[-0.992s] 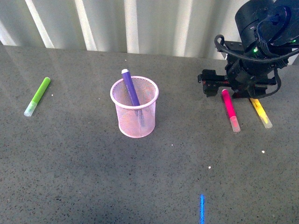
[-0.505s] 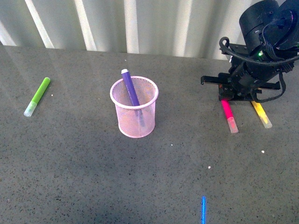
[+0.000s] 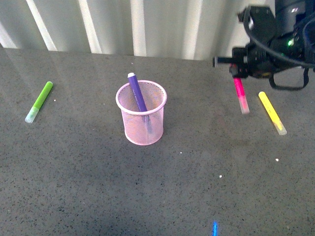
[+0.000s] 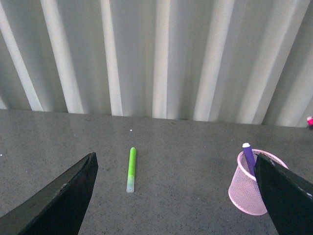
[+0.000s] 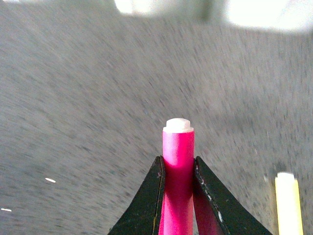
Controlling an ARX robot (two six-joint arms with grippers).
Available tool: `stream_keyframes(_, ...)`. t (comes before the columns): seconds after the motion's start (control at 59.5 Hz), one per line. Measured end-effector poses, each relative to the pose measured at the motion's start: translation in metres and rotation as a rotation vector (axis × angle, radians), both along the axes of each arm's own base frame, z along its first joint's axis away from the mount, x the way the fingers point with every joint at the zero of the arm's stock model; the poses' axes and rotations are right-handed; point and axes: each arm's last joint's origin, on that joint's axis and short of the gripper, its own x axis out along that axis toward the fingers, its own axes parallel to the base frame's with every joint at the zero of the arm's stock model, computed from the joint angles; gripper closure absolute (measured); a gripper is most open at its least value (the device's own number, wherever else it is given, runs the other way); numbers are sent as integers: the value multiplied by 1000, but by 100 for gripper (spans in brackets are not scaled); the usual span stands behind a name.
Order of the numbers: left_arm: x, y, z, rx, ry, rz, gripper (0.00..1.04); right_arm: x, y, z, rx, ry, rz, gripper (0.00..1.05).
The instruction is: Insert purple and pink pens into pink cup
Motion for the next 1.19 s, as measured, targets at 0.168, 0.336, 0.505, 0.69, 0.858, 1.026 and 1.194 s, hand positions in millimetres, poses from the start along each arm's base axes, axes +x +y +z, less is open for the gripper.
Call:
stream_keyframes(0.168,0,0,0,0,0,0,7,-30,45,61,97,-314,203,93)
stream_keyframes(0.336,0,0,0,0,0,0,7,-63,85,63,140,-415,362,93)
stream_keyframes(0.505,0,0,0,0,0,0,7,-75,101,60,156,-461,414,93)
stream_keyframes(0.69,0,0,0,0,0,0,7,-74,119,33,168,-427,469,93)
stream_keyframes(0.858,0,0,0,0,0,0,7,-68,129,18,174,-404,485,93)
stream_keyframes(1.026,0,0,0,0,0,0,7,-64,135,12,186,-399,488,93)
stream_keyframes(1.194,0,0,0,0,0,0,7,-63,138,7,186,-387,483,93)
